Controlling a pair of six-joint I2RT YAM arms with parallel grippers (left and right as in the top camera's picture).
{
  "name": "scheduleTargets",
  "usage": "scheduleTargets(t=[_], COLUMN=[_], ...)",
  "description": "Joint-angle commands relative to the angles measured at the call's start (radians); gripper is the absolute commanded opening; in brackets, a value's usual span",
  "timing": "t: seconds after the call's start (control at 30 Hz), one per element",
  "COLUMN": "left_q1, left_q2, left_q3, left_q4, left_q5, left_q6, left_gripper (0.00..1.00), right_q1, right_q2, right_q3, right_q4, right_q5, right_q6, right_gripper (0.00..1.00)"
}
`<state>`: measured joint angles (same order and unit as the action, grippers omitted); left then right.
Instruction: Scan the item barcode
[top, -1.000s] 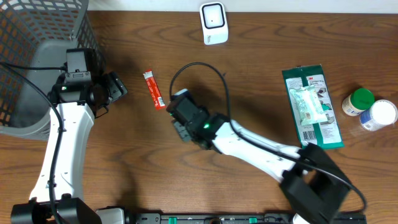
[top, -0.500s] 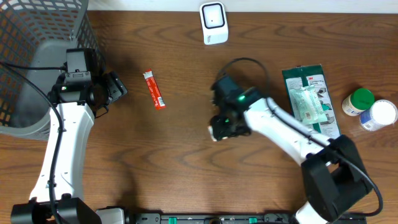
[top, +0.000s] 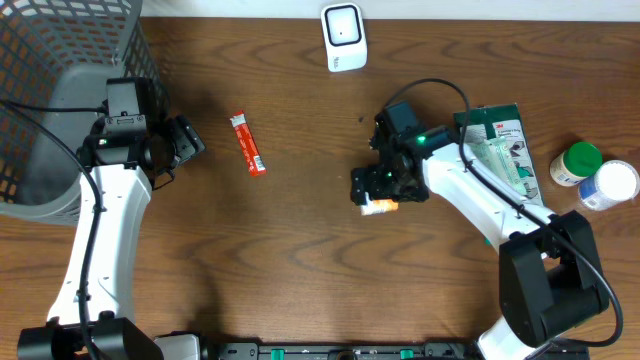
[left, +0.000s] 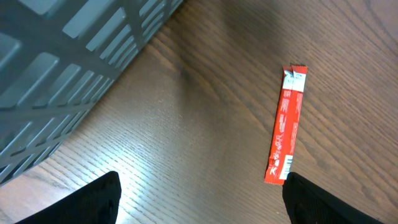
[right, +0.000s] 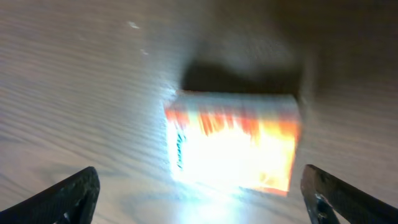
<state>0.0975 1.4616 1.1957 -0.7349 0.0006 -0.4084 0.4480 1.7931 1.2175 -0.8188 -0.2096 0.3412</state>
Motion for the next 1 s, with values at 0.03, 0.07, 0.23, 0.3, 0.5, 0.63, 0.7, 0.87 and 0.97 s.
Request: scheduleTargets(t=[0.03,0.07,0.23,0.3,0.5,0.63,0.7,0.87,0.97], left_q1=[0.009,0.009,0.009,0.009,0.009,0.009,0.009,0.009,0.009], left_q2=[-0.012,-0.012,-0.012,-0.012,-0.012,-0.012,-0.012,-0.012,-0.012], left_q3=[0.006,0.006,0.006,0.006,0.006,0.006,0.006,0.006,0.006], left_q4=[-0.002,-0.002,-0.002,-0.002,-0.002,-0.002,-0.002,-0.002,-0.002], left_q5=[-0.013,-0.013,-0.013,-0.013,-0.013,-0.013,-0.013,-0.013,-0.013], left_q6=[-0.008,-0.008,-0.008,-0.008,-0.008,-0.008,-0.008,-0.008,-0.008], left_gripper=[0.84,0.84,0.84,0.84,0.84,0.84,0.84,0.84,0.84], right_q1=[0.045,0.045,-0.001,-0.028,-0.1,-0.114,-0.113,-0.113,-0.102], right_q2=[0.013,0.011,-0.043,-0.066,-0.085,-0.084,-0.084,-0.084,-0.084], right_q3=[0.011,0.014,0.093,0.111,0.096,0.007,-0.054,-0.209,-0.259], right_q4=[0.027,0.027,-0.058,-0.07,-0.113,-0.077,-0.037,0.08,0.123], right_q5=[-0.005,-0.005,0.044,0.044,0.052,0.053,0.052,0.041,-0.024], right_q6=[0.066,0.066,0.024,0.024,0.024,0.034,0.068,0.238,0.276], right_gripper=[0.99,0.99,0.99,0.89,0.01,0.01,0.01,0.01,0.01])
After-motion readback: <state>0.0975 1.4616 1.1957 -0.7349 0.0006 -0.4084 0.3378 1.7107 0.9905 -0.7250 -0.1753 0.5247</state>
